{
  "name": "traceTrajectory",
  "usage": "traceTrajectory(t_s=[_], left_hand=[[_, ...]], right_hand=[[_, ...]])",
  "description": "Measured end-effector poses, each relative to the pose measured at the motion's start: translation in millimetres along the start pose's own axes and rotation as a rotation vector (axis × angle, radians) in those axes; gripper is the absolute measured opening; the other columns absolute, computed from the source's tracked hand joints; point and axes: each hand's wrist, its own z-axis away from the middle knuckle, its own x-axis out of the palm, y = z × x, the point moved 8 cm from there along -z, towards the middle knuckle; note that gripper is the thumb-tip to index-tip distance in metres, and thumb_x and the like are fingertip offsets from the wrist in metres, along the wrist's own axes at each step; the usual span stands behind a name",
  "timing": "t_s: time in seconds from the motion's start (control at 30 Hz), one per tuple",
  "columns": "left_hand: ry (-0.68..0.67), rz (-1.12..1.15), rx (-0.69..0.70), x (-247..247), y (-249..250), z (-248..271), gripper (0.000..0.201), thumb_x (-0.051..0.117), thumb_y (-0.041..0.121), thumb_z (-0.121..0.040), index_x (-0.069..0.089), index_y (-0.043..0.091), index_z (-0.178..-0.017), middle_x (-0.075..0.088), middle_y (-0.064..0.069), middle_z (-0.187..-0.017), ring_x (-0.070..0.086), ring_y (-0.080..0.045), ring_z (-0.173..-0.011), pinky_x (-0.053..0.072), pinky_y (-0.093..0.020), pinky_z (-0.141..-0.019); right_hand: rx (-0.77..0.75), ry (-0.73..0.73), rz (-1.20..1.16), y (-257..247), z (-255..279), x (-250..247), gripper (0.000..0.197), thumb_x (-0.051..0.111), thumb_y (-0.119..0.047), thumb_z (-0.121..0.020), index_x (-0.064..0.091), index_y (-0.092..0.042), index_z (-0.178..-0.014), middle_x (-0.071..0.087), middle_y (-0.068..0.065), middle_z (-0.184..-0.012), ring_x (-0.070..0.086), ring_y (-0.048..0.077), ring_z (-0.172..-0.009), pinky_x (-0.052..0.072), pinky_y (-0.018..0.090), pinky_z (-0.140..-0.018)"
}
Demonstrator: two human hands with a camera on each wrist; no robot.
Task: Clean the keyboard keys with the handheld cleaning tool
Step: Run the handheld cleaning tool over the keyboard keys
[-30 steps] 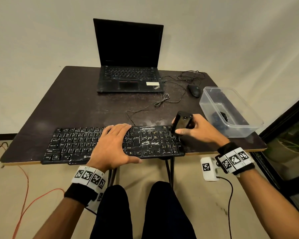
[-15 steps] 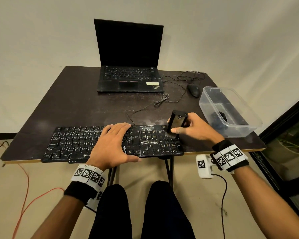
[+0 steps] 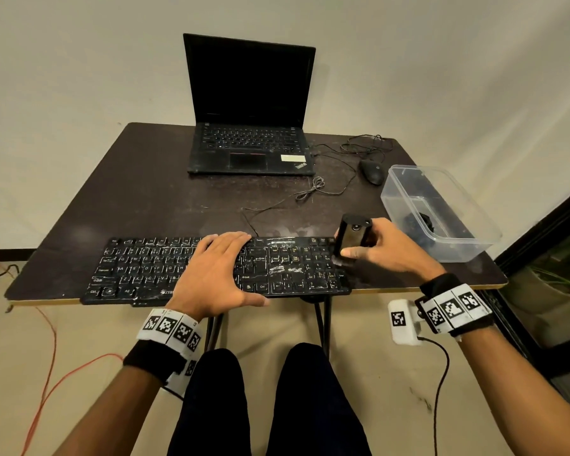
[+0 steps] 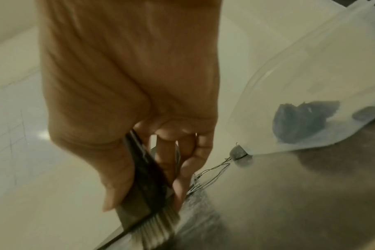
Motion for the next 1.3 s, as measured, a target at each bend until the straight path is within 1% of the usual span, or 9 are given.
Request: traceTrajectory(t_s=[0.17, 0.5, 0.63, 0.77, 0.9, 1.0, 1.13, 1.23, 1.3], left_hand=[[0.004, -0.008, -0.001, 1, 0, 0, 0.133, 0.060, 0.100, -0.052, 0.041, 0.021, -0.157, 0.045, 0.005, -0.160, 0.039, -0.015, -0.148, 0.014, -0.040, -0.131], [0.008, 0.002, 0.001, 0, 0, 0, 0.133, 0.061, 0.100, -0.051, 0.041, 0.021, -0.157, 0.045, 0.006, -0.159, 0.039, -0.013, -0.146, 0.012, -0.037, -0.130], [-0.001, 0.003, 0.003, 1, 0, -1, 0.133, 0.061, 0.100, -0.051, 0.040, 0.022, -0.157, 0.045, 0.007, -0.159, 0.038, -0.013, -0.147, 0.013, -0.038, -0.130], [-0.003, -0.002, -0.003, 1, -1, -1, 0.133, 0.061, 0.100, -0.051, 0.039, 0.022, -0.157, 0.045, 0.006, -0.159, 0.038, -0.014, -0.147, 0.014, -0.039, -0.130], [0.002, 0.003, 0.001, 1, -1, 0, 0.132, 0.062, 0.099, -0.051, 0.040, 0.022, -0.156, 0.046, 0.006, -0.158, 0.039, -0.013, -0.146, 0.014, -0.039, -0.130], [0.006, 0.008, 0.002, 0, 0, 0, 0.132, 0.062, 0.099, -0.051, 0.040, 0.021, -0.156, 0.046, 0.007, -0.158, 0.039, -0.013, -0.145, 0.014, -0.039, -0.130], [0.000, 0.011, 0.004, 0, 2, -1, 0.132, 0.062, 0.099, -0.051, 0.040, 0.021, -0.156, 0.046, 0.007, -0.158, 0.039, -0.013, -0.145, 0.014, -0.039, -0.130], [0.004, 0.006, 0.003, -1, 1, 0, 0.131, 0.062, 0.098, -0.052, 0.040, 0.022, -0.156, 0.046, 0.007, -0.157, 0.039, -0.013, -0.145, 0.014, -0.038, -0.130], [0.001, 0.007, 0.006, 0, 2, 0, 0.131, 0.062, 0.098, -0.052, 0.040, 0.022, -0.156, 0.046, 0.007, -0.157, 0.039, -0.012, -0.144, 0.014, -0.038, -0.130]], right_hand=[[-0.035, -0.064, -0.078, -5, 7, 7, 0.032, 0.084, -0.013, -0.090, 0.076, -0.019, -0.121, 0.081, -0.001, -0.112, 0.075, 0.020, -0.109, 0.057, 0.038, -0.103], [-0.047, 0.063, -0.042, -7, 6, 3, 0.033, 0.086, -0.022, -0.088, 0.077, -0.025, -0.119, 0.081, -0.008, -0.108, 0.075, 0.010, -0.103, 0.058, 0.041, -0.102], [-0.056, -0.066, -0.102, -13, 4, 16, 0.035, 0.083, -0.012, -0.091, 0.075, -0.016, -0.124, 0.080, -0.003, -0.113, 0.074, 0.013, -0.108, 0.056, 0.025, -0.098], [-0.037, 0.038, -0.038, -11, -6, 12, 0.035, 0.087, -0.031, -0.086, 0.076, -0.026, -0.119, 0.080, -0.008, -0.109, 0.075, 0.012, -0.105, 0.057, 0.043, -0.102], [-0.046, -0.076, -0.063, -17, -9, 19, 0.032, 0.086, -0.019, -0.089, 0.076, -0.023, -0.120, 0.081, -0.004, -0.110, 0.075, 0.017, -0.108, 0.056, 0.040, -0.104], [-0.032, 0.013, -0.006, -15, -12, 11, 0.043, 0.086, -0.044, -0.079, 0.076, -0.028, -0.118, 0.080, -0.008, -0.109, 0.075, 0.014, -0.105, 0.057, 0.049, -0.104], [-0.049, -0.097, -0.033, -19, -12, 19, 0.033, 0.086, -0.020, -0.089, 0.076, -0.021, -0.119, 0.081, -0.002, -0.112, 0.075, 0.018, -0.109, 0.056, 0.038, -0.105], [-0.038, 0.026, 0.049, -16, -17, 10, 0.045, 0.085, -0.049, -0.077, 0.076, -0.029, -0.116, 0.080, -0.010, -0.108, 0.074, 0.012, -0.103, 0.058, 0.047, -0.102], [-0.036, 0.021, 0.036, -16, -18, 14, 0.046, 0.085, -0.050, -0.077, 0.076, -0.029, -0.117, 0.080, -0.009, -0.108, 0.075, 0.013, -0.103, 0.058, 0.048, -0.101]])
